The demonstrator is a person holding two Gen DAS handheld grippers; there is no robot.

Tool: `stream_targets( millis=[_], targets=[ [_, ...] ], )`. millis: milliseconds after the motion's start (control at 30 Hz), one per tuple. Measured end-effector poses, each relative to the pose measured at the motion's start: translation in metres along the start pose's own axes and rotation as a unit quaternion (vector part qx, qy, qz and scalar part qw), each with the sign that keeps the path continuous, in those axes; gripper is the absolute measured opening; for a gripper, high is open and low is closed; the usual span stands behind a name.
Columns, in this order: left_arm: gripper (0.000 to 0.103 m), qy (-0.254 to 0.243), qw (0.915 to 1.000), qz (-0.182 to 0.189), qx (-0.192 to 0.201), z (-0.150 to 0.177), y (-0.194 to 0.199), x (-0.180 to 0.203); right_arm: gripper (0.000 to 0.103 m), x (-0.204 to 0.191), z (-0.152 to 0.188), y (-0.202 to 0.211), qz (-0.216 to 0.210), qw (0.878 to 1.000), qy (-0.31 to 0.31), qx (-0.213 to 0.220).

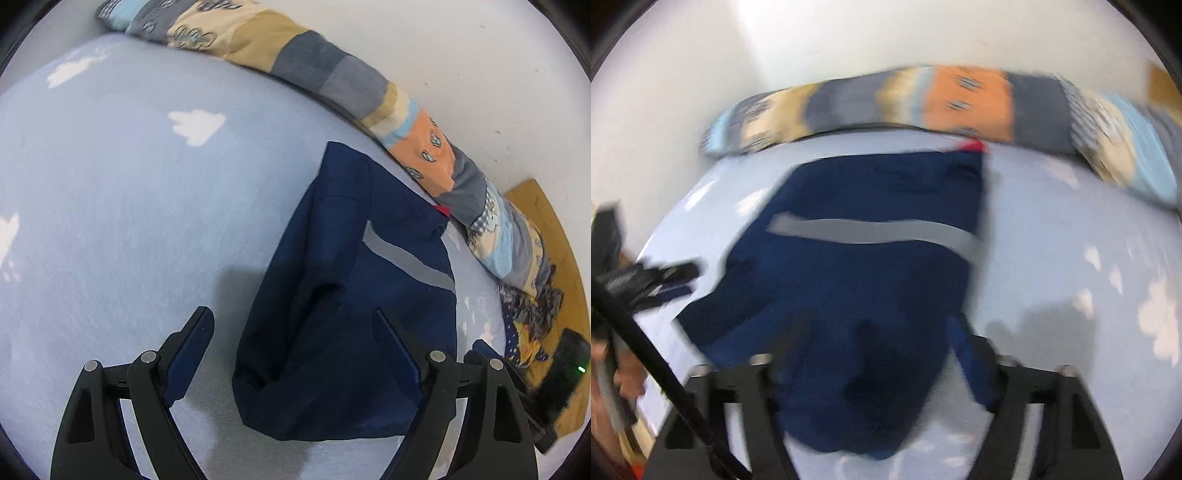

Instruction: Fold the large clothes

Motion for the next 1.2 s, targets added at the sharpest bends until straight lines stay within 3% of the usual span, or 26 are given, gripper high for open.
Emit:
stream_targets(
  millis=[33, 67, 167, 300, 367, 400, 467, 567, 667, 767, 900, 1067, 1200],
  targets=[
    [0.086, -0.011, 0.9999, -0.005, -0.003, 0.001, -0.002, 0.002, 0.046, -0.013, 0.004, -0.001, -0.009, 1.0, 0.018, -0.011],
    [0.086, -0.018, 0.9997, -0.012, -0.006, 0.002, -0.004, 0.003, 0.043, -0.023, 0.012, -0.007, -0.009, 0.999, 0.036, -0.034],
    [0.086, -0.042, 0.9982, -0.038, -0.018, 0.009, -0.009, 0.007, 0.044, -0.028, 0.04, -0.032, 0.009, 0.995, 0.059, -0.076],
    [0.086, -0.091, 0.9936, -0.066, 0.012, 0.015, -0.001, 0.024, 0.044, -0.02, 0.035, -0.013, 0.0, 0.997, 0.041, -0.069],
    [0.086, -0.123, 0.9888, -0.079, 0.031, 0.018, 0.006, 0.038, 0.045, -0.025, 0.028, 0.008, -0.013, 0.997, 0.058, -0.04],
    [0.086, -0.135, 0.9864, -0.084, 0.041, 0.019, 0.009, 0.044, 0.047, -0.027, 0.028, 0.017, 0.002, 0.997, 0.068, -0.026],
    [0.086, -0.162, 0.9804, -0.088, 0.07, 0.023, 0.018, 0.06, 0.05, -0.022, 0.033, 0.022, 0.017, 0.998, 0.059, -0.03],
    [0.086, -0.188, 0.9708, -0.096, 0.114, 0.031, 0.031, 0.078, 0.05, -0.011, 0.057, 0.004, -0.009, 0.998, 0.018, -0.064],
    [0.086, -0.213, 0.9593, -0.105, 0.153, 0.039, 0.042, 0.095, 0.051, -0.022, 0.063, -0.005, 0.024, 0.997, 0.053, -0.053],
    [0.086, -0.249, 0.9426, -0.115, 0.191, 0.047, 0.055, 0.111, 0.058, -0.03, 0.061, -0.006, 0.027, 0.997, 0.045, -0.055],
    [0.086, -0.285, 0.9203, -0.131, 0.233, 0.055, 0.07, 0.124, 0.058, -0.033, 0.057, -0.001, 0.025, 0.997, 0.048, -0.05],
    [0.086, -0.274, 0.9189, -0.13, 0.252, 0.051, 0.078, 0.125, 0.058, -0.031, 0.034, 0.026, 0.005, 1.0, 0.03, 0.008],
    [0.086, -0.276, 0.916, -0.137, 0.257, 0.052, 0.078, 0.124, 0.058, -0.031, 0.026, 0.023, 0.008, 1.0, 0.025, 0.012]
  ],
)
Point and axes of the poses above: each gripper's, at about its wrist camera, not at the fingertips, and y roughly against the way its jaws point, x to its right, z to its underside, the point moved 3 cm from there along -y, roughly the way its jaws point, and after that the axes turned 3 degrees about z, right-handed, at the moved point
